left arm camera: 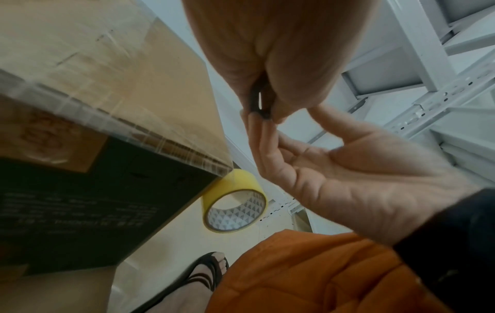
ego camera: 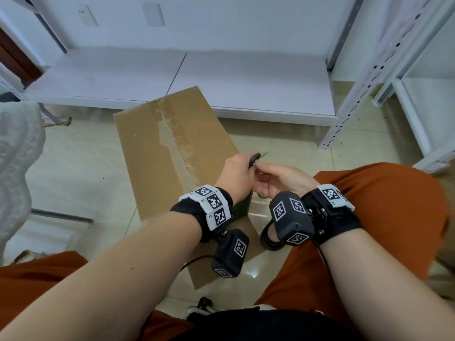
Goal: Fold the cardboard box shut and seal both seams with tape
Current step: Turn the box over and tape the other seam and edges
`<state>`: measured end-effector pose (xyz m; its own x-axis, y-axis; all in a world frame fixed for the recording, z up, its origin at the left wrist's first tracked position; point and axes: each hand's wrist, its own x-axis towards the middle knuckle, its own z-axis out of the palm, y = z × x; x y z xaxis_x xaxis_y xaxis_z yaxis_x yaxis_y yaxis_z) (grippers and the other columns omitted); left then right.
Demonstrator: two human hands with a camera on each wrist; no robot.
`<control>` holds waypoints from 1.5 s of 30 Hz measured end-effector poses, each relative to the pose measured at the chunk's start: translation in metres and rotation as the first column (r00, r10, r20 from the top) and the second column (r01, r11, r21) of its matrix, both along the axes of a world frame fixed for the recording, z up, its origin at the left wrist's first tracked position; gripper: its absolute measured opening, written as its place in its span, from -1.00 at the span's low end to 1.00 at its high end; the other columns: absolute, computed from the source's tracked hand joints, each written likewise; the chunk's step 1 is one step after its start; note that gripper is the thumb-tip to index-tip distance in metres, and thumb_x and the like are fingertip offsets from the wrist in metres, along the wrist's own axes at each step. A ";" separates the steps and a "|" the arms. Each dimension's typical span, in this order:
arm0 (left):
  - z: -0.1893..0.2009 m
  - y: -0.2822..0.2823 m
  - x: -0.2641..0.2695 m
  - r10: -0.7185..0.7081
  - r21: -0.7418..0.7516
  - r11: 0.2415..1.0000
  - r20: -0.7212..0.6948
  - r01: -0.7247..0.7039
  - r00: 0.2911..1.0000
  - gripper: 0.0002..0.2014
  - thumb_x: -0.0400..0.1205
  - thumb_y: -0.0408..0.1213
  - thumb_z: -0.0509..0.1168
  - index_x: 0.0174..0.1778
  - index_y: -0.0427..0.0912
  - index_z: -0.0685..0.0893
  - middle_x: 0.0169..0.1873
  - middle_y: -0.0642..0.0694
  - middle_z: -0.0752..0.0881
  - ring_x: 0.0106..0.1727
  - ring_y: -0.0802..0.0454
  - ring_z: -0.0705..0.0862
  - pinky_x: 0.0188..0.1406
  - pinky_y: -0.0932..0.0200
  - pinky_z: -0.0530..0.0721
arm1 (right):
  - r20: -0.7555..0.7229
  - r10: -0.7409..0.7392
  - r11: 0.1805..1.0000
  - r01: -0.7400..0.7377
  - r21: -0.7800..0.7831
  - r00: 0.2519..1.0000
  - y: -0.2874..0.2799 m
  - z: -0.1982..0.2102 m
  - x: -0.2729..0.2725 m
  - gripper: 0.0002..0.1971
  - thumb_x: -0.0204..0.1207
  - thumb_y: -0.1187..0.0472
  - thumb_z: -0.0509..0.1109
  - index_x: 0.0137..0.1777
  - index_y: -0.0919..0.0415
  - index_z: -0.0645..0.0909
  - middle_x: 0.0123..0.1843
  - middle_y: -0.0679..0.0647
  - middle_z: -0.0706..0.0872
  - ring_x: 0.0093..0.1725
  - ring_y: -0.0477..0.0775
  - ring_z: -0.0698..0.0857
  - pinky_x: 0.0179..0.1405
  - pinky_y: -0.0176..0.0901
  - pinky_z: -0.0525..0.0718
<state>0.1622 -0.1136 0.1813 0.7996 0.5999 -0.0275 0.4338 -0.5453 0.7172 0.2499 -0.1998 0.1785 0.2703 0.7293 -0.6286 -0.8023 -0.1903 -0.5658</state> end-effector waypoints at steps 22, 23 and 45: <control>-0.029 0.012 -0.026 -0.031 -0.217 0.976 -0.253 -0.025 0.967 -0.35 0.57 -0.37 0.33 0.60 -0.22 0.28 0.42 -0.12 0.53 0.45 -0.07 0.48 0.49 0.05 0.42 | 0.050 0.244 0.920 -0.215 -0.327 0.968 -0.024 0.004 -0.003 -0.83 0.62 0.21 0.30 -0.16 0.28 0.58 -0.46 0.06 0.59 -0.74 -0.12 0.52 -0.77 -0.37 0.49; -0.029 0.014 -0.027 -0.043 -0.218 0.976 -0.261 -0.016 0.964 -0.35 0.57 -0.39 0.32 0.60 -0.21 0.29 0.42 -0.12 0.53 0.45 -0.06 0.48 0.51 0.04 0.41 | 0.057 0.216 0.930 -0.187 -0.317 0.975 -0.026 0.002 -0.005 -0.80 0.64 0.21 0.27 -0.20 0.28 0.53 -0.55 0.04 0.59 -0.77 -0.13 0.50 -0.79 -0.39 0.46; -0.030 0.017 -0.019 -0.114 -0.005 0.992 -0.419 0.123 0.901 -0.51 0.59 -0.36 0.26 0.48 -0.09 0.47 0.33 -0.14 0.42 0.39 -0.11 0.36 0.46 -0.02 0.41 | -0.129 0.462 0.793 -0.474 -0.383 0.877 -0.043 -0.019 -0.012 -0.33 0.15 -0.38 0.35 -0.24 0.33 0.51 -0.41 0.15 0.57 -0.63 0.04 0.56 -0.62 -0.27 0.60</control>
<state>0.1433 -0.0964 0.1512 0.7828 0.5055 -0.3628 0.6221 -0.6244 0.4724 0.2375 -0.2432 0.1592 -0.0611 0.4534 -0.8892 -0.5711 -0.7465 -0.3414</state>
